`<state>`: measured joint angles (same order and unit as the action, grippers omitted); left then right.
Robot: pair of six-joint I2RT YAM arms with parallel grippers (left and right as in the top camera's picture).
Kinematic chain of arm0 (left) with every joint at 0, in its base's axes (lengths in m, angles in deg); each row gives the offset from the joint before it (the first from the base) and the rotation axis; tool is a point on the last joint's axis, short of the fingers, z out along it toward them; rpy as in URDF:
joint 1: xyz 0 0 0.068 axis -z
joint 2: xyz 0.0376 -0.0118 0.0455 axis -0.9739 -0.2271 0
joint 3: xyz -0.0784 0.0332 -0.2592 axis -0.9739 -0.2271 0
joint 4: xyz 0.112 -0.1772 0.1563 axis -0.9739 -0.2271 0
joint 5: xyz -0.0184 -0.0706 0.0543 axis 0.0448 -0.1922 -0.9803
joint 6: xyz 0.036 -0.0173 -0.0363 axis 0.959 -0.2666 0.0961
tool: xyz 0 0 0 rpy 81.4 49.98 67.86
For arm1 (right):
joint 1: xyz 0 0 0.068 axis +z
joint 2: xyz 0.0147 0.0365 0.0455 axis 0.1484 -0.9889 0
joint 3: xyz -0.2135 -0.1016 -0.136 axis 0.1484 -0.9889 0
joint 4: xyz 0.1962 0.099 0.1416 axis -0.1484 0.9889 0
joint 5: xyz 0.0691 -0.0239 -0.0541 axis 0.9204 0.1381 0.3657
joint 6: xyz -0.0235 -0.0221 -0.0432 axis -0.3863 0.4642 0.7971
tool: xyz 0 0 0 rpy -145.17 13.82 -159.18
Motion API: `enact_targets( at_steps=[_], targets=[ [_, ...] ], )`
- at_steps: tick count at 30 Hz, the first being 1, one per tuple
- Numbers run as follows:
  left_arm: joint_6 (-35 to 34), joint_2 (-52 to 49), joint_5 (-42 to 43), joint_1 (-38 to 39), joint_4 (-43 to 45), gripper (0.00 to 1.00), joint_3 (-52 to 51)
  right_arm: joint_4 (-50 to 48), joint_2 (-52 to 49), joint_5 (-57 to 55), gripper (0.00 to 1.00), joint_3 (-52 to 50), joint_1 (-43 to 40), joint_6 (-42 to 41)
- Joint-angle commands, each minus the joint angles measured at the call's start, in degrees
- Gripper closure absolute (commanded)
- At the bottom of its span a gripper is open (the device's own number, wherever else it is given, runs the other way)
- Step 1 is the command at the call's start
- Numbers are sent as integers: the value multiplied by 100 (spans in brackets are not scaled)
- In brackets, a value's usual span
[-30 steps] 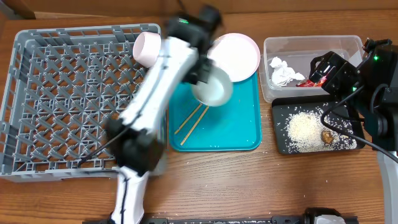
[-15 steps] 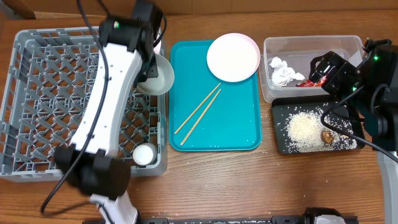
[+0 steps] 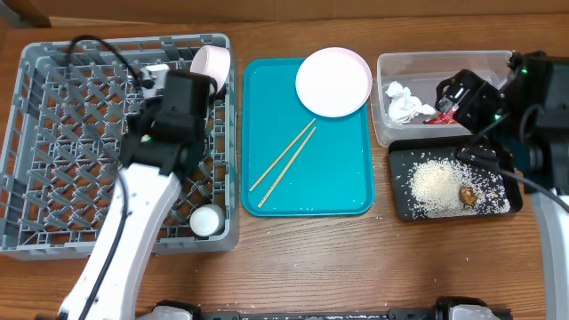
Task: Sort waste into correct bins and load items into the dishwasher
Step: 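Grasp the grey bowl rim with left gripper and carry it to the rack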
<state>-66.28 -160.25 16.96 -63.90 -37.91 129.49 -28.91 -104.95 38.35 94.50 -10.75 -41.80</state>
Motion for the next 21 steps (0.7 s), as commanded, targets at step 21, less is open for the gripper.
enact_targets(
  at_steps=[21],
  targets=[
    [-50, -2363, -3456, 730, 44, 96, -98, -24, -271, 28, 0, -24, -11, -20]
  ],
)
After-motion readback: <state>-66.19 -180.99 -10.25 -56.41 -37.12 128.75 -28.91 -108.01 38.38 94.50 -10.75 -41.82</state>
